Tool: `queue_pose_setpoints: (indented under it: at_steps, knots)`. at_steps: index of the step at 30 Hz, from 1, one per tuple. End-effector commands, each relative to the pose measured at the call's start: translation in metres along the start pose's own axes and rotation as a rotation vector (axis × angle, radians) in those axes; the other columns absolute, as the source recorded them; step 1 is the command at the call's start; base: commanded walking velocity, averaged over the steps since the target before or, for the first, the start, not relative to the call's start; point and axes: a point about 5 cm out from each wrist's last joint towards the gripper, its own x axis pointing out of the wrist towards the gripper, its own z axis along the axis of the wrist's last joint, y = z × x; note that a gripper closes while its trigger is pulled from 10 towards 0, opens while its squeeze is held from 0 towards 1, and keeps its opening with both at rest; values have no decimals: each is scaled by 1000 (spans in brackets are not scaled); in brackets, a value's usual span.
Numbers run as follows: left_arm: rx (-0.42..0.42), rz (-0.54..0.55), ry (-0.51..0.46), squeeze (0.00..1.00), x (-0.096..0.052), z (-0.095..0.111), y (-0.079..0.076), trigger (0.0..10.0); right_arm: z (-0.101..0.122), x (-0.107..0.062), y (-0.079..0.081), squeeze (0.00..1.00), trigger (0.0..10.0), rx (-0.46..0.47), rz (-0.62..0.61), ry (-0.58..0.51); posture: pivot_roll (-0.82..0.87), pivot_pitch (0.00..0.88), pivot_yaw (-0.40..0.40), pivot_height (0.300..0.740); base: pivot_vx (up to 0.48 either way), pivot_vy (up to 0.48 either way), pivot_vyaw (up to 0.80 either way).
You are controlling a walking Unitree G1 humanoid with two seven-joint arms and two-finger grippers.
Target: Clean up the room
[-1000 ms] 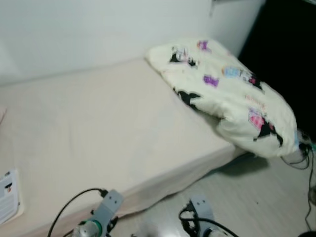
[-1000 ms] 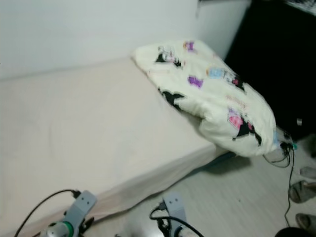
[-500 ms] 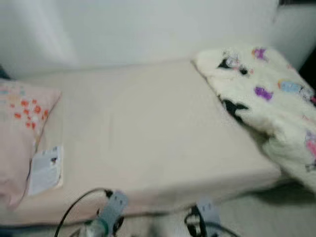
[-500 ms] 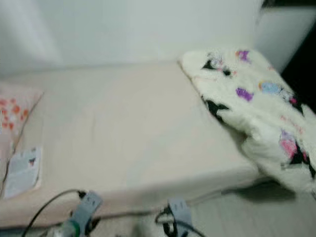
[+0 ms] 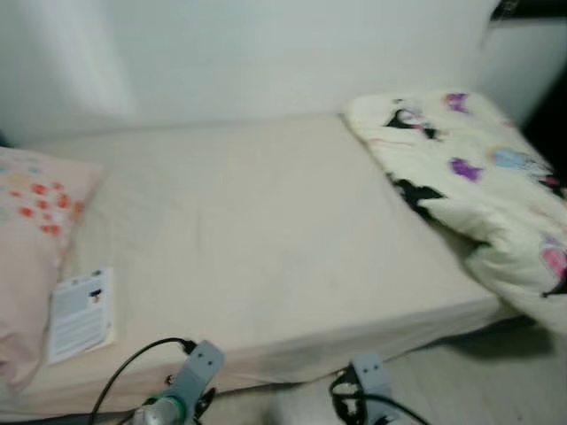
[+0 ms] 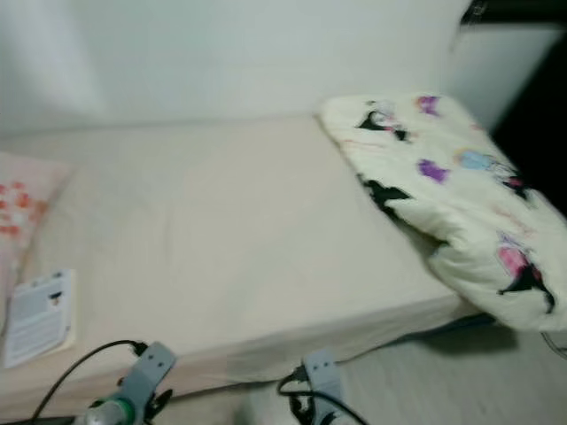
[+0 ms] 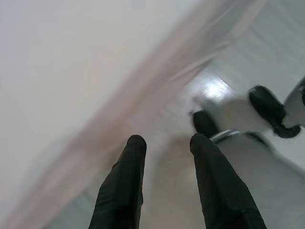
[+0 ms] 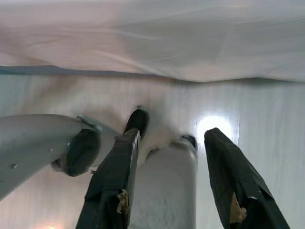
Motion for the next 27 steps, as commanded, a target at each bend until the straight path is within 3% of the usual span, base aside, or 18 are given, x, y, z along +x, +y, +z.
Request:
queue_pose_setpoints:
  at_steps: [1,19,27]
  knots:
    - [14,-18,-7,0,0,-1,-6,10000,-6,-3,-6,0,10000,5,-18,24,-87,17,39,740,0,-345,0]
    - [33,-13,-13,0,1,3,-5,10000,-8,-4,-6,0,10000,8,-14,26,-92,10,42,740,0,-480,0]
    - [34,-11,-17,0,2,5,-5,10000,-7,-4,-6,0,10000,9,-14,28,-92,12,43,740,0,-337,0]
